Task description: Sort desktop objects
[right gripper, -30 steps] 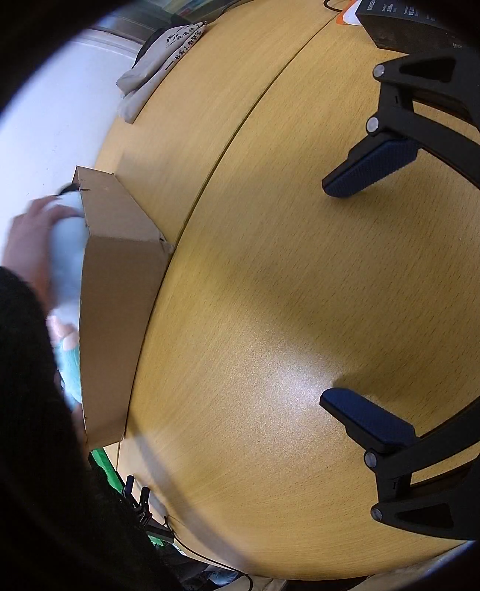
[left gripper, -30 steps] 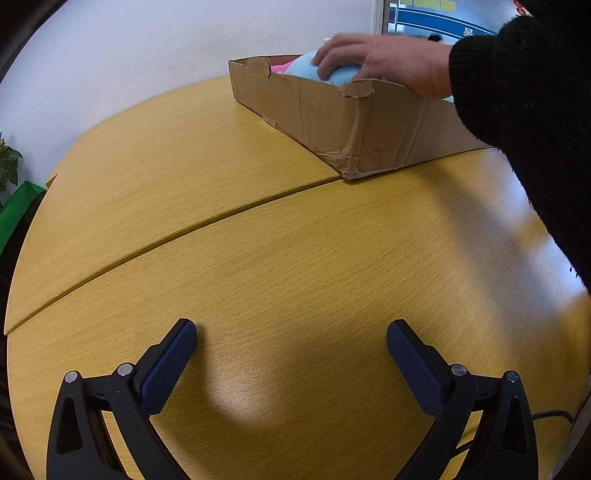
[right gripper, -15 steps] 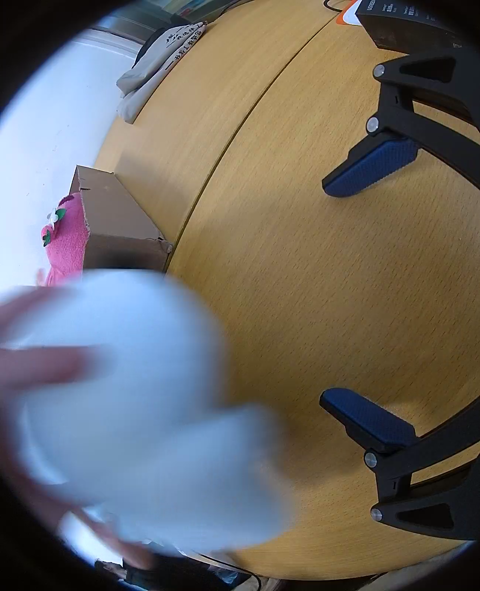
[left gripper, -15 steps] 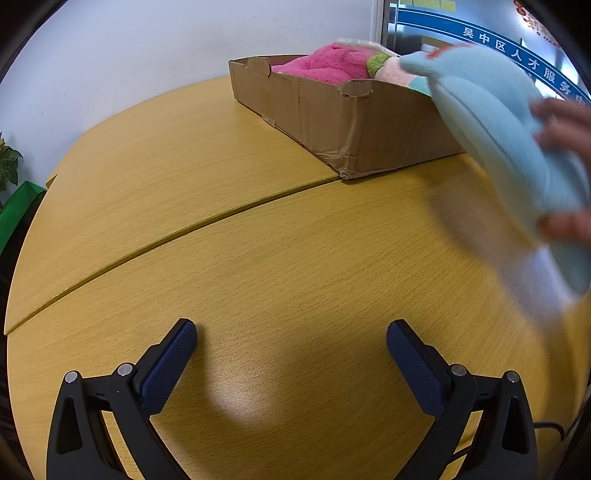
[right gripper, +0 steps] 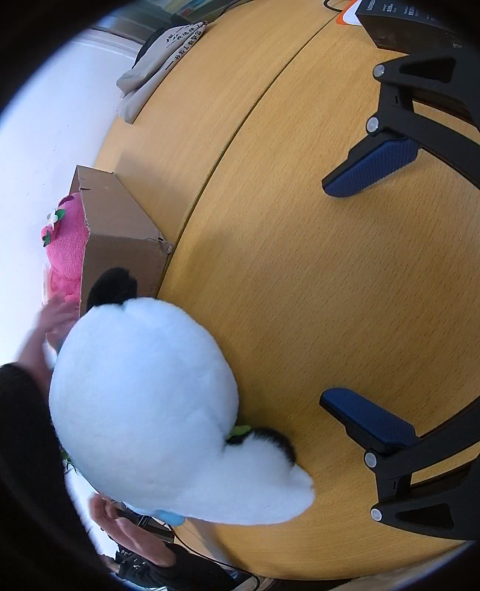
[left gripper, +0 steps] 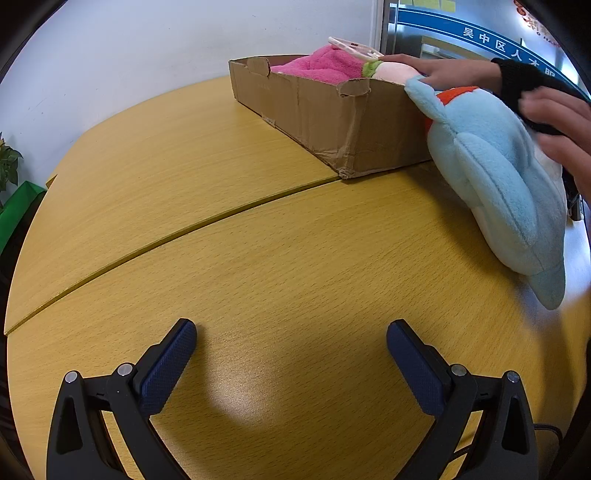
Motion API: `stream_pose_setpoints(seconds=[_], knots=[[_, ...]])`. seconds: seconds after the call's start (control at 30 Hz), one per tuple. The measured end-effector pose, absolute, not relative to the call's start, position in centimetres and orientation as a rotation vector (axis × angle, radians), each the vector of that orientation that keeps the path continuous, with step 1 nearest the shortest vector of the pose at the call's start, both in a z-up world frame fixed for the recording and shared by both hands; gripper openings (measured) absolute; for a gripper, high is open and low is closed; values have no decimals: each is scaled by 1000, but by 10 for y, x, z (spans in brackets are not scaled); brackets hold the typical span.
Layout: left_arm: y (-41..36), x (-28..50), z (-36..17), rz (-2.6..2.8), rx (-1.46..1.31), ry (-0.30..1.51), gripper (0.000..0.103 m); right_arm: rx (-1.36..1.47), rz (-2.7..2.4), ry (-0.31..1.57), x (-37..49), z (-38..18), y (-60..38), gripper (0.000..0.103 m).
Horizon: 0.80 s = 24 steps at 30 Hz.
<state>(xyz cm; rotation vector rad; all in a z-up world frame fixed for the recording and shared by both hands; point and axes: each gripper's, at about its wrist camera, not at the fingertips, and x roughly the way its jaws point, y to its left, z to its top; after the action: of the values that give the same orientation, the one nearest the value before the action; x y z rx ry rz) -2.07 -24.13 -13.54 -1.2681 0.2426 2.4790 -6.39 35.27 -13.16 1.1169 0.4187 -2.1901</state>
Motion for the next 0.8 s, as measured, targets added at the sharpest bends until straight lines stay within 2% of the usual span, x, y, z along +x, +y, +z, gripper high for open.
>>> stream_pose_setpoints(seconds=[0.8], knots=[[-244, -23, -136, 2476, -1265, 243, 103, 1112, -2174, 431, -71, -134, 360, 103]])
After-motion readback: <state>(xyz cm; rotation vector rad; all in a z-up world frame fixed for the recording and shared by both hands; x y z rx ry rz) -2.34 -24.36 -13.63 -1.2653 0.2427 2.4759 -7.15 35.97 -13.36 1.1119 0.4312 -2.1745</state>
